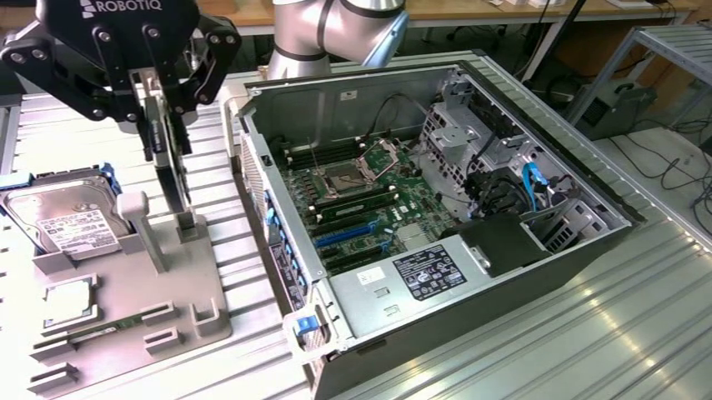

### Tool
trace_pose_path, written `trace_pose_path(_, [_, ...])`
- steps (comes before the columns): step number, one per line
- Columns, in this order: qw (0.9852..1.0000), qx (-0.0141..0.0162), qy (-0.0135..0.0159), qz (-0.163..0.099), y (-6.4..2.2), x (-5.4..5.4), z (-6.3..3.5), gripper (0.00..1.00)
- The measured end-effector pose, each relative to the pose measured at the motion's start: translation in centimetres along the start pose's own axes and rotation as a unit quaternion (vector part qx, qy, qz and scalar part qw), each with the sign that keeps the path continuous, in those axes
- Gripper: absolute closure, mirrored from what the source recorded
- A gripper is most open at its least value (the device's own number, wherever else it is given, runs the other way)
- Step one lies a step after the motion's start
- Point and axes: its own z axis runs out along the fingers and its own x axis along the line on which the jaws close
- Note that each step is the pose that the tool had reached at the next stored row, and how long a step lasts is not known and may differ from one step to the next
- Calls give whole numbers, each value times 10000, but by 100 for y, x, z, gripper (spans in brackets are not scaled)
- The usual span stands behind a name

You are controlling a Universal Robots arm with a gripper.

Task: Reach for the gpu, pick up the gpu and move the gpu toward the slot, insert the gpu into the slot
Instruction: 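Pick up the gpu and move the gpu toward the slot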

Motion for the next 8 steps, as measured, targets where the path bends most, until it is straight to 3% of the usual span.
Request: trace_pose_path(8, [10000,0,0,0,-1,-76,2,72])
